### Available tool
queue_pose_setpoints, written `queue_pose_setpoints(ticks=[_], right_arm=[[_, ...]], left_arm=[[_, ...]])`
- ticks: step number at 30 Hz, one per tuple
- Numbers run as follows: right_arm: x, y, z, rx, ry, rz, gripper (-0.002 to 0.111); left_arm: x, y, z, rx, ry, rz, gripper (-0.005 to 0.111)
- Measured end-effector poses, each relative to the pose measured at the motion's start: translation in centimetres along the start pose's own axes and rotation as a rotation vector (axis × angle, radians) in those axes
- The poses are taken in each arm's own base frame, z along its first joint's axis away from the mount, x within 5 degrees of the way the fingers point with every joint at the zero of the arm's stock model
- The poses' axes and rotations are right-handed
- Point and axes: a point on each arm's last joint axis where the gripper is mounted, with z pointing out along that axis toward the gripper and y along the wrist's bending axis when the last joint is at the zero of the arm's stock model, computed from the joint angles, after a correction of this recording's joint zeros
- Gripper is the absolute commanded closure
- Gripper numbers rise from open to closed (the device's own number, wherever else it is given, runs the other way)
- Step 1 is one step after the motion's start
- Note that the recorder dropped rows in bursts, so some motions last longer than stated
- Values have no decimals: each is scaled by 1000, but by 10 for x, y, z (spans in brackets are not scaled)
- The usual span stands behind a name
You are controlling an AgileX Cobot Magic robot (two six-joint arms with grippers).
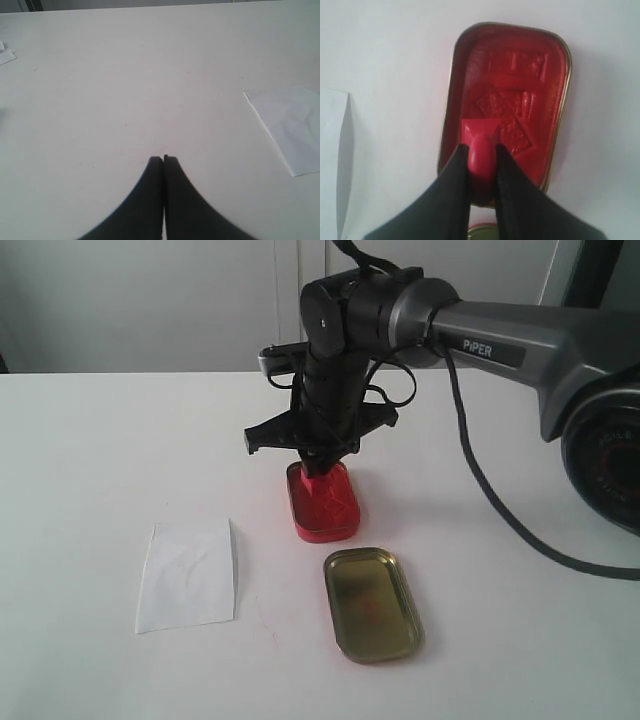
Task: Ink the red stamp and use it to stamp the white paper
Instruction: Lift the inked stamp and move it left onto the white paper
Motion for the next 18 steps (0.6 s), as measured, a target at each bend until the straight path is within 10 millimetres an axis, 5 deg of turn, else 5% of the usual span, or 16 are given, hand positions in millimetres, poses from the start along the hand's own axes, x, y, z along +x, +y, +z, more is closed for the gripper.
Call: queue_pose_setpoints(ticks=[18], right_arm=[[17,65,-3,-54,-29,-154,108]], left_arm=[[0,0,0,0,0,0,107]])
